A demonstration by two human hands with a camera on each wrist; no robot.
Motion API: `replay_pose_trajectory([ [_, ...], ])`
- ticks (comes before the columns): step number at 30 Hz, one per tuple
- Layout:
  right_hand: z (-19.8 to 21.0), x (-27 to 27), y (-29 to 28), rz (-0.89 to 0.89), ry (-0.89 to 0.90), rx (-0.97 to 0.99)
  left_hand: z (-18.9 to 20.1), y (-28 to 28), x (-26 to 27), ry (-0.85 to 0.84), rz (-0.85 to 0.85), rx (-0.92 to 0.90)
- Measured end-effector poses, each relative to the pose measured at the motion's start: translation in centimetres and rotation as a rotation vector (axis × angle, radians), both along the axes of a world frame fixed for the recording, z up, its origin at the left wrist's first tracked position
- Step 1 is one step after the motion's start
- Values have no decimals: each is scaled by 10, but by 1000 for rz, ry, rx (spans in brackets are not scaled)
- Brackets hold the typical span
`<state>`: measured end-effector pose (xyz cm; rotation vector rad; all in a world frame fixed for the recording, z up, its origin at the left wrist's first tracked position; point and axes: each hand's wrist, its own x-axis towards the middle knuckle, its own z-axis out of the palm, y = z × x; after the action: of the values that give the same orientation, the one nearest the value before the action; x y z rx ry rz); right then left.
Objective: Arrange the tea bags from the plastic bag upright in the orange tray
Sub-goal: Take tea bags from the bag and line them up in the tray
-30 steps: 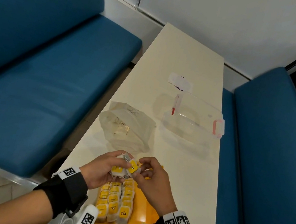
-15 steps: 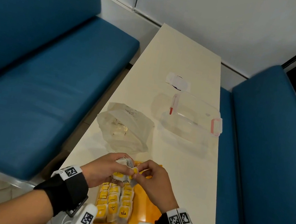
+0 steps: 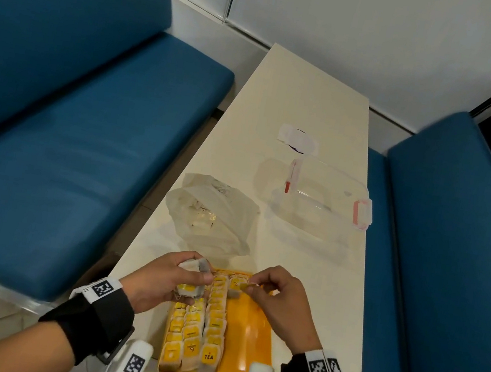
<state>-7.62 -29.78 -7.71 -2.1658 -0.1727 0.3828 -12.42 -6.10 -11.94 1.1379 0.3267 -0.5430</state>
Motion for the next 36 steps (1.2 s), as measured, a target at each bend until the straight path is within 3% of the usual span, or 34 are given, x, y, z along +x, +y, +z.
replay_pose_trajectory([
  [6, -17, 5, -13, -88, 65, -183, -7, 10, -7, -1, 37, 3],
  [23, -54, 16, 11, 49, 464, -382, -9, 10, -8, -17, 46, 14],
  [36, -79, 8, 27, -225, 255, -378, -12, 10, -7, 1, 43, 18],
])
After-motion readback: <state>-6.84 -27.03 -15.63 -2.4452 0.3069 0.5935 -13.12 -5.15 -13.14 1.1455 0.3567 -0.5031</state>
